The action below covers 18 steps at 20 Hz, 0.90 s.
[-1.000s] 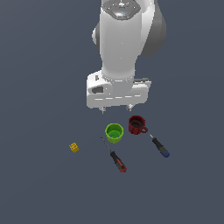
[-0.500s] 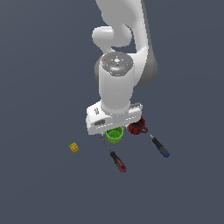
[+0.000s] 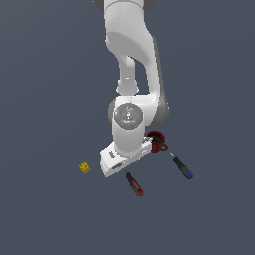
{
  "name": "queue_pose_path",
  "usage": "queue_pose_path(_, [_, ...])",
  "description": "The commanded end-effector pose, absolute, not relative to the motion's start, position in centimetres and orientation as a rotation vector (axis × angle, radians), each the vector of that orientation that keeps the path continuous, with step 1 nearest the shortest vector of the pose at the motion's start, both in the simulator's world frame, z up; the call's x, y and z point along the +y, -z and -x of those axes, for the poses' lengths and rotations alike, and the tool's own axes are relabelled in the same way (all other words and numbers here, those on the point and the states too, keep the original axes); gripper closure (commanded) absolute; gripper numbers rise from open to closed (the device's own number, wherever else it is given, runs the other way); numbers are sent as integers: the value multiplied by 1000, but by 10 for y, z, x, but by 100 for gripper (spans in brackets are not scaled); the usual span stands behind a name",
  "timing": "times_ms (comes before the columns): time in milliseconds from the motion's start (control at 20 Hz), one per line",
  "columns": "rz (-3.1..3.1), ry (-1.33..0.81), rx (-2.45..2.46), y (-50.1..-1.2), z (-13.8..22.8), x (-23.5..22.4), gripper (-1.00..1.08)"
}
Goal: Pick up a designated object from a clutter of objects.
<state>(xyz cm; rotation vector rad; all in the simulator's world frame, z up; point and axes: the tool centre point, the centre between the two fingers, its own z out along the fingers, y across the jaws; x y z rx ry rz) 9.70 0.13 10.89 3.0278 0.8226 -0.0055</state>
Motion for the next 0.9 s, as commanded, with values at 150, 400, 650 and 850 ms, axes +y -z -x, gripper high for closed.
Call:
queue_pose_path(150, [-3001,1,925,-79,-103,-1,-92])
queue_pose_path(400, [-2989,0,965,-66,-104,-1,-92])
queue_pose_path(650, [-2991,2,963,-64,-104,-1,-92])
queue_pose_path(850, [-2990,2,965,-53,-104,-1,-92])
